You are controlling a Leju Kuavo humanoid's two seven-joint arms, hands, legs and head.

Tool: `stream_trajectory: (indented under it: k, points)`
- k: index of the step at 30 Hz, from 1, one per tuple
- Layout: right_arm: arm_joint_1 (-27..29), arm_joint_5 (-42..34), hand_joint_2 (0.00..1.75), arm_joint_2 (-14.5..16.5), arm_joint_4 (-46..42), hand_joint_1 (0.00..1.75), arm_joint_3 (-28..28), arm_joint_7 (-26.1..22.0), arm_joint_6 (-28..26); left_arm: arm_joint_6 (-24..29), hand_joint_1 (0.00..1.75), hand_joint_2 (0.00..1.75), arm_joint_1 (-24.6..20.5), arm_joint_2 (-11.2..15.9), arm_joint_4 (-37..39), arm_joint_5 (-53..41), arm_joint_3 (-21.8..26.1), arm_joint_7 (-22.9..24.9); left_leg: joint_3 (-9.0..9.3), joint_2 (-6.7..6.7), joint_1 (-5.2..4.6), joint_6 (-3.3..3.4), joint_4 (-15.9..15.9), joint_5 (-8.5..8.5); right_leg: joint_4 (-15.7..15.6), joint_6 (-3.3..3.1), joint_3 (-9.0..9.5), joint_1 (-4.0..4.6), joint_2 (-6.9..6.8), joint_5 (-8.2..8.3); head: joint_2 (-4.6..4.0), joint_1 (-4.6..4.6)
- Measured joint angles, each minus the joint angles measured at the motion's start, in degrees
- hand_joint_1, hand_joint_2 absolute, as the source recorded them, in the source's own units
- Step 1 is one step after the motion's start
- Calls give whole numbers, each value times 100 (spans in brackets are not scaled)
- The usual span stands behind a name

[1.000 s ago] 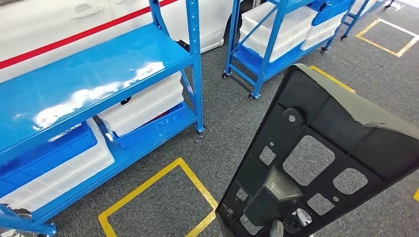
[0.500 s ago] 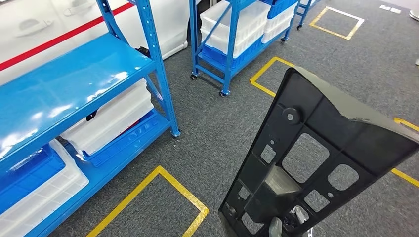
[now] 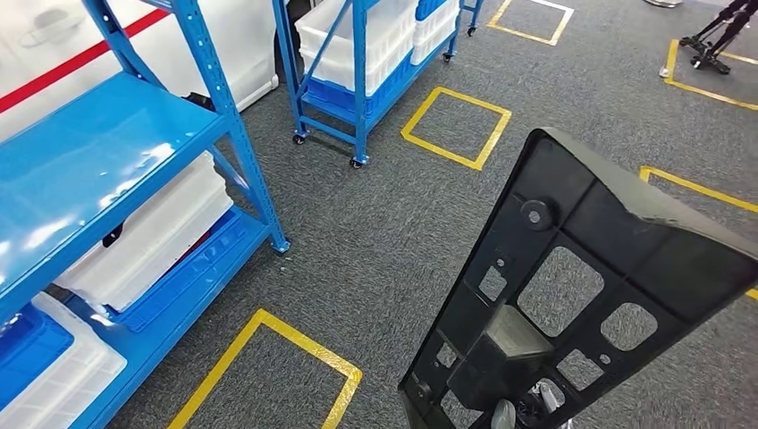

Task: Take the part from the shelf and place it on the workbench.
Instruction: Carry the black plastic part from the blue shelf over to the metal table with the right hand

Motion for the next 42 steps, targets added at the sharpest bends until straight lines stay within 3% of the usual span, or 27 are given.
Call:
stream_trajectory:
  k: [1, 3, 5, 7, 9, 10, 11, 12, 14, 16, 18, 19, 21, 23, 25, 26, 27, 29, 31, 32, 34, 36, 38, 39, 40, 41, 42]
  points:
    - [13, -7, 175, 2, -21, 175, -4, -1, 12, 5, 0, 175, -3, -8, 1, -3, 0, 11, 13, 60, -3, -22, -3, -8, -87, -23, 31, 33, -39, -8, -1, -2]
    - [56, -17, 175, 7, -50, 175, -12, -2, 24, 9, 0, 175, -20, -16, 1, -2, -1, 24, 42, 175, -1, -65, -15, -29, -140, -55, 35, 22, 108, 35, -1, 1]
    - [92, -20, 175, 16, -74, 175, -20, 0, 28, 10, 0, 175, -34, -25, 1, -4, -2, 30, 9, -14, 10, -110, 137, -162, -242, -97, 74, -28, 246, 103, -1, -3]
    - [114, -21, 175, 32, -94, 175, -28, 14, 43, 31, 0, 175, -17, -30, 1, -10, -4, 45, -228, -381, 37, -149, 700, -488, -290, -123, 90, -53, 382, 144, 0, -22]
    - [183, -21, 175, 45, -122, 175, -50, 45, 70, 70, 0, 175, 17, -29, 1, -19, -4, 65, -544, -526, 58, -182, 1360, -747, -273, -130, 79, -56, 540, 148, 0, -37]
    - [230, -21, 175, 50, -143, 175, -68, 66, 89, 84, 0, 175, 29, -31, 1, -26, -3, 72, -615, -543, 67, -196, 1478, -726, -259, -127, 76, -59, 624, 145, 0, -39]
    - [274, -20, 175, 55, -167, 175, -85, 89, 110, 93, 0, 175, 34, -34, 1, -38, -3, 74, -588, -556, 79, -210, 1379, -590, -238, -118, 74, -67, 712, 139, 0, -39]
    - [309, -20, 175, 61, -192, 175, -100, 110, 130, 97, 0, 175, 36, -38, 1, -53, -3, 76, -468, -596, 98, -225, 1083, -374, -208, -101, 72, -79, 798, 128, 0, -40]
    - [350, -19, 175, 81, -241, 175, -124, 134, 160, 103, 0, 175, 36, -50, 1, -80, -4, 77, -176, -844, 142, -246, 396, -60, -109, -37, 39, -96, 953, 87, 0, -43]
    - [381, -12, 175, 101, -288, 175, -149, 152, 184, 109, 0, 175, 37, -66, 1, -91, -4, 84, -69, -1005, 143, -213, 119, -14, -37, 42, -25, -106, 1082, 74, 0, -49]
    - [421, 4, 175, 125, -327, 175, -190, 193, 227, 124, 0, 175, 26, -91, -2, -102, -5, 97, -68, -904, 115, -124, 101, 3, -34, 115, -74, -126, 1186, 99, -1, -50]
    - [445, 15, 175, 140, -342, 175, -221, 217, 255, 136, 0, 175, 17, -108, -6, -110, -7, 107, -63, -841, 110, -79, 84, 23, -8, 140, -98, -131, 1136, 83, -1, -49]
    - [473, 48, 175, 178, -377, 175, -296, 269, 337, 168, 0, 175, 21, -151, -26, -130, -9, 134, -71, -692, 113, -6, 49, 59, 306, 176, -258, -124, 839, -125, 0, -22]
    - [487, 87, 175, 232, -404, 175, -382, 327, 467, 195, 0, 175, 57, -181, -59, -153, -9, 179, -93, -524, 88, 24, 46, 62, 988, 203, -594, -118, 545, -491, -1, -1]
    - [517, 134, 175, 308, -412, 175, -494, 393, 616, 220, 0, 175, 86, -222, -103, -184, -8, 242, -112, -346, 62, 35, 47, 54, 1482, 212, -829, -122, 469, -649, -1, -1]
    - [539, 160, 175, 350, -412, 175, -551, 419, 676, 234, 0, 175, 91, -248, -128, -198, -7, 273, -115, -263, 52, 39, 47, 48, 1458, 202, -805, -119, 449, -580, 0, 0]
    - [560, 183, 175, 387, -412, 175, -600, 439, 725, 247, 0, 175, 89, -273, -149, -203, -7, 297, -109, -192, 45, 40, 47, 41, 1223, 180, -667, -111, 419, -430, -1, 0]
    - [586, 216, 175, 461, -424, 175, -676, 458, 794, 266, 0, 175, 86, -335, -187, -206, -8, 329, -74, -60, 28, 25, 47, 19, 436, 95, -213, -52, 203, -124, -1, -2]
    - [598, 246, 175, 534, -456, 175, -735, 472, 847, 272, 0, 175, 84, -394, -221, -204, -7, 345, -42, 52, 21, -18, 42, -1, -49, 16, 44, 23, 26, -22, 0, -1]
    - [606, 261, 175, 566, -474, 175, -763, 481, 870, 248, 0, 175, 75, -421, -235, -197, -5, 329, -28, 108, 20, -44, 32, -5, -92, -7, 48, 49, 29, -37, 0, -1]
    - [629, 319, 175, 626, -495, 175, -814, 557, 934, 146, 0, 175, -2, -509, -282, -167, -11, 149, 13, 174, 23, -97, 19, -18, -175, -42, 67, 38, 169, 20, 0, 2]
    - [571, 419, 175, 669, -473, 175, -812, 752, 1014, 412, 0, 175, -222, -679, -315, -127, -58, -86, -68, -65, 27, -138, 240, -178, -294, -74, 119, -18, 286, 100, 0, -13]
    - [335, 474, 175, 674, -334, 175, -699, 958, 991, 1173, 0, 175, -550, -863, -225, 111, -159, -258, -377, -403, 47, -163, 878, -507, -331, -96, 122, -54, 386, 139, 0, -34]
    - [170, 451, 175, 650, -214, 175, -604, 1026, 919, 1467, 0, 175, -689, -934, -164, 327, -210, -331, -546, -478, 54, -176, 1226, -636, -321, -103, 110, -58, 453, 145, 0, -39]
    - [7, 399, 175, 606, -75, 175, -487, 1079, 815, 1625, 0, 175, -784, -985, -114, 558, -260, -387, -654, -515, 60, -188, 1449, -670, -303, -100, 104, -61, 539, 143, 0, -40]
    - [-136, 331, 175, 541, 63, 175, -360, 1113, 694, 1651, 0, 175, -835, -1027, -93, 769, -309, -405, -671, -535, 68, -201, 1471, -590, -276, -91, 101, -70, 643, 137, 0, -39]
    - [-252, 256, 175, 467, 180, 175, -234, 1127, 563, 1602, 0, 175, -850, -1064, -93, 932, -372, -389, -591, -562, 80, -218, 1280, -409, -240, -74, 99, -84, 756, 125, 0, -40]
